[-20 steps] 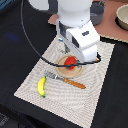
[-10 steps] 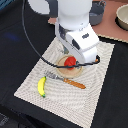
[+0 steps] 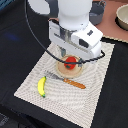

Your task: Interact with the objects in diverse but meaningful ways.

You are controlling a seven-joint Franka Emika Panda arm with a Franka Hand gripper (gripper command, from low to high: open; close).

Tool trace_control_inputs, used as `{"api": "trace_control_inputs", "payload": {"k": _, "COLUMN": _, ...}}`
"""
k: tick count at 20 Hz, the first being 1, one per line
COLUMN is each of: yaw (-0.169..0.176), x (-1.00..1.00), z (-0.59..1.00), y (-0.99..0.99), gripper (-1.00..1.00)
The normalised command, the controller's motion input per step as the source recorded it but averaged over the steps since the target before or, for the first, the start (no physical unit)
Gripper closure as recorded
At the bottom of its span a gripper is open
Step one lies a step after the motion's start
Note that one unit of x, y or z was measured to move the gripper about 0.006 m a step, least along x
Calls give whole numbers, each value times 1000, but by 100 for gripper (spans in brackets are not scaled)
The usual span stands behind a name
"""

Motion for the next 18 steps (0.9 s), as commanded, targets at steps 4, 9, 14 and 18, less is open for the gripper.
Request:
{"api": "trace_control_inputs", "payload": {"k": 4, "yaw": 95, "x": 1, "z": -155, "y": 0, "gripper": -100}}
{"api": "trace_control_inputs", "payload": {"k": 9, "yaw": 77, "x": 45, "z": -133, "y": 0, "gripper": -100}}
{"api": "trace_control_inputs", "payload": {"k": 14, "yaw": 63, "x": 12, "z": -113, "y": -1, "gripper": -100}}
{"api": "trace_control_inputs", "payload": {"k": 18, "yaw": 56, "x": 0, "z": -91, "y": -14, "gripper": -100}}
